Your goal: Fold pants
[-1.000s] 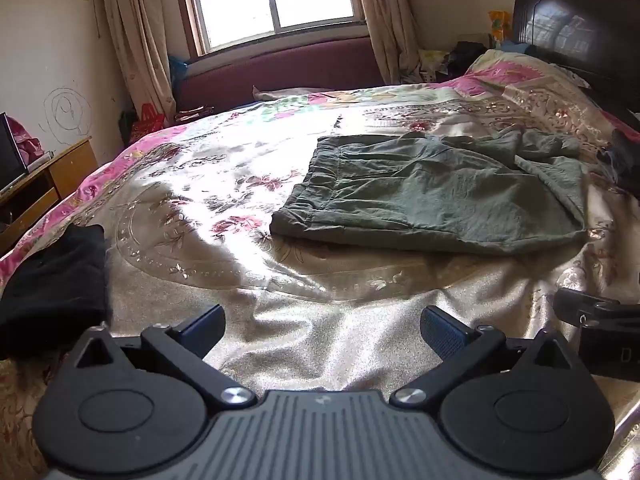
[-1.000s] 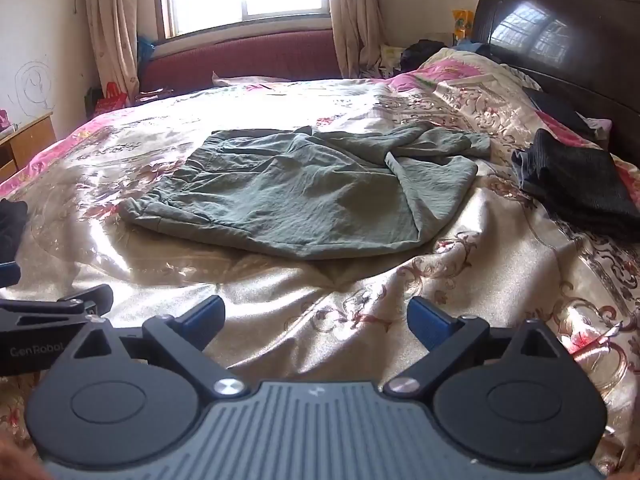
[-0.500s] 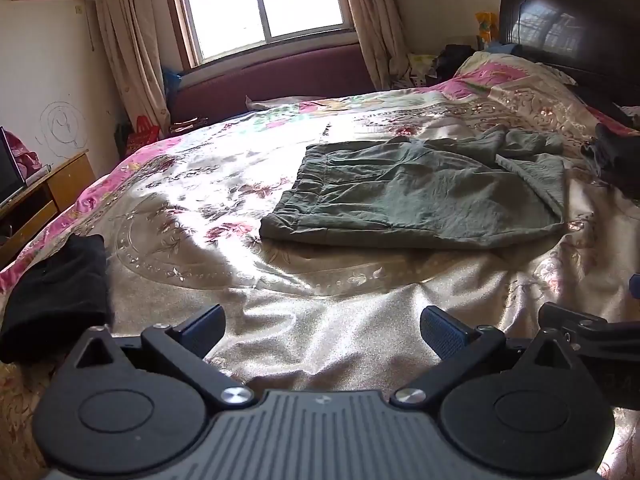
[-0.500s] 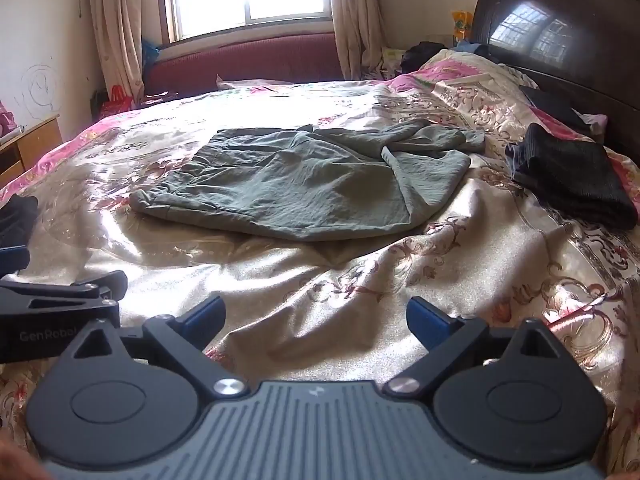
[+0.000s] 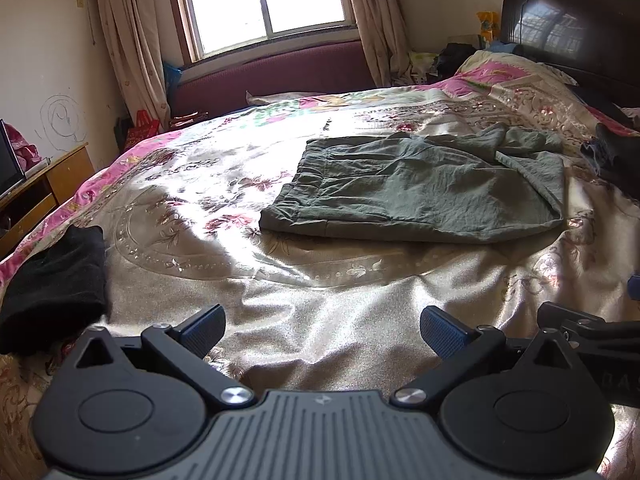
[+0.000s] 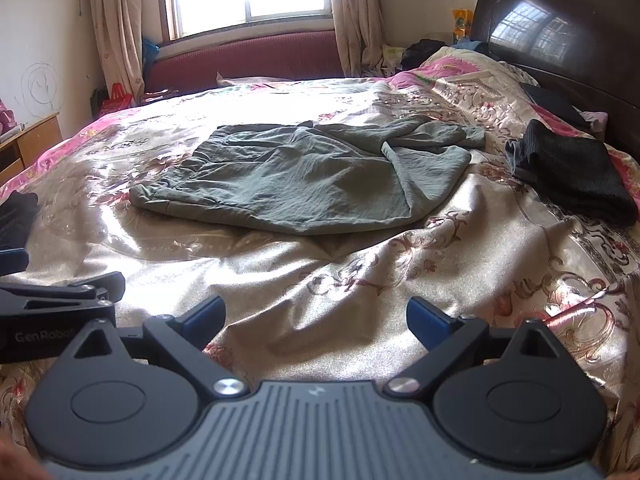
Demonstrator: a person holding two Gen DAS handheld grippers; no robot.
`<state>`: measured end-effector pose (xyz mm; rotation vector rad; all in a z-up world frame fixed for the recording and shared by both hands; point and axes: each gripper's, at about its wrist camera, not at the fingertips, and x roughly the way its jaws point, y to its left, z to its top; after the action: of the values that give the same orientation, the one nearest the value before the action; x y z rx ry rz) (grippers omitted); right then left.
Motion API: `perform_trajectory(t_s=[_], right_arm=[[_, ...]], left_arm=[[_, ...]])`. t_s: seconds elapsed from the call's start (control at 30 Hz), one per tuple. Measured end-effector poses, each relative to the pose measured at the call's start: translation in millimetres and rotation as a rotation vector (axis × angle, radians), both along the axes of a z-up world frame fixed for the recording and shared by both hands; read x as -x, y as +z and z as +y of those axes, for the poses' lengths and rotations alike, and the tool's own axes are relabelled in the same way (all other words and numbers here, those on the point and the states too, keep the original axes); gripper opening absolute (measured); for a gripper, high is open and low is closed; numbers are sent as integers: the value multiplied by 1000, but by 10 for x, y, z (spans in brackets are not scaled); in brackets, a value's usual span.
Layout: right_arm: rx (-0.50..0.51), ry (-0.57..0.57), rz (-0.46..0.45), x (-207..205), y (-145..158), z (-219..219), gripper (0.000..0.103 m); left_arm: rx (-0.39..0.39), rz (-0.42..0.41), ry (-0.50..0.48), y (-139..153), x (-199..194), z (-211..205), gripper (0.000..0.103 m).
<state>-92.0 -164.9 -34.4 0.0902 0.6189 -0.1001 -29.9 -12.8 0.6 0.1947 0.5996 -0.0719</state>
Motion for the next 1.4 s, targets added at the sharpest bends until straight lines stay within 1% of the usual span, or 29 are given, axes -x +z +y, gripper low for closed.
perform_trajectory(t_s=[1.4], right_arm=[[-7,-8,14,-7,-64,-27,97]], left_arm=[[-24,-10,0,-24,17,-25,103]])
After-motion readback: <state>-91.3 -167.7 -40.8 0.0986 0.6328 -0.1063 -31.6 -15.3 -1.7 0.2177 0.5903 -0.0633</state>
